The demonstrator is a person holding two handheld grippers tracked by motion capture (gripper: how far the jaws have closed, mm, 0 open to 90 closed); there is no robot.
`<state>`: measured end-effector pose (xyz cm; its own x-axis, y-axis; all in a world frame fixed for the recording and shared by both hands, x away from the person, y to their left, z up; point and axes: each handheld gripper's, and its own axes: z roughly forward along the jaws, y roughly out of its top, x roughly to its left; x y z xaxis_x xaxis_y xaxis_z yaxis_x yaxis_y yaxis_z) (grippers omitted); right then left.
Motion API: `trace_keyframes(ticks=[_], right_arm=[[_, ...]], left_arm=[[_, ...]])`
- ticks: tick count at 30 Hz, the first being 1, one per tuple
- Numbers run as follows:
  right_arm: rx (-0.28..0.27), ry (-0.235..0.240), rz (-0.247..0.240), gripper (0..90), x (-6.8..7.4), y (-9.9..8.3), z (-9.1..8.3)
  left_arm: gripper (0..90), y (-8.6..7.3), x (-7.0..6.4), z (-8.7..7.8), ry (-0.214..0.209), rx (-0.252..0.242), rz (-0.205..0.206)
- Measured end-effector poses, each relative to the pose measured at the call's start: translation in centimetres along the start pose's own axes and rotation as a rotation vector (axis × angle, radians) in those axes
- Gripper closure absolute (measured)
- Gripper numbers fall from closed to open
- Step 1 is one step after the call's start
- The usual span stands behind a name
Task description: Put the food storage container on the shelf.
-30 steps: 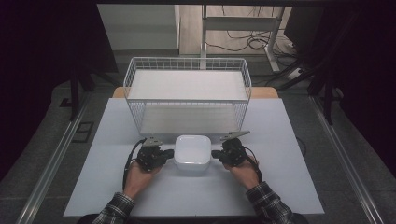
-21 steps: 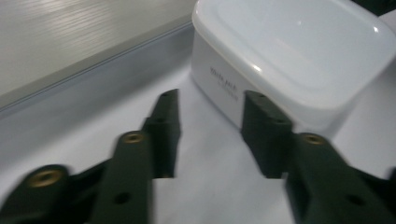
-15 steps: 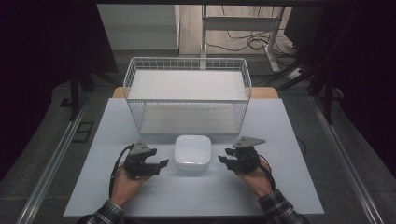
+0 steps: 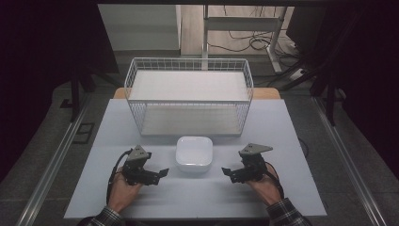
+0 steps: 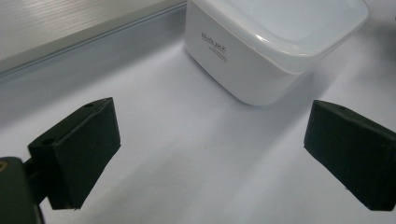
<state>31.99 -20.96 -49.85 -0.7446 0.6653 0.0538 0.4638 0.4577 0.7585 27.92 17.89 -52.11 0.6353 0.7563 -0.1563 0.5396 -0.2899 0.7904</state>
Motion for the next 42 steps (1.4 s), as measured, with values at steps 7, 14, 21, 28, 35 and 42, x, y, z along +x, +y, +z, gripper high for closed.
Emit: trace_keyframes(ticks=[7,14,21,28,35,42], right_arm=[[0.017,0.007,-0.012,2.9,-0.1,0.2,0.2],[0.006,0.027,0.009,2.3,0.0,0.9,0.4],[-0.005,0.047,0.059,0.7,0.3,2.4,0.6],[0.043,0.078,0.042,4.8,1.2,4.3,1.5],[0.035,0.109,0.074,10.5,1.0,6.0,3.9],[0.08,0.179,0.134,11.1,1.1,5.9,6.1]], left_arm=[[3.0,0.0,0.2,0.6,0.009,0.003,0.039],[3.6,1.4,0.7,0.1,-0.031,-0.021,-0.009],[3.0,3.0,0.7,0.7,-0.089,-0.023,-0.031],[9.7,5.3,0.6,2.3,-0.104,-0.006,0.004],[13.1,6.4,0.7,4.8,-0.1,0.025,0.002],[12.5,5.5,1.3,5.8,-0.254,0.048,-0.114]])
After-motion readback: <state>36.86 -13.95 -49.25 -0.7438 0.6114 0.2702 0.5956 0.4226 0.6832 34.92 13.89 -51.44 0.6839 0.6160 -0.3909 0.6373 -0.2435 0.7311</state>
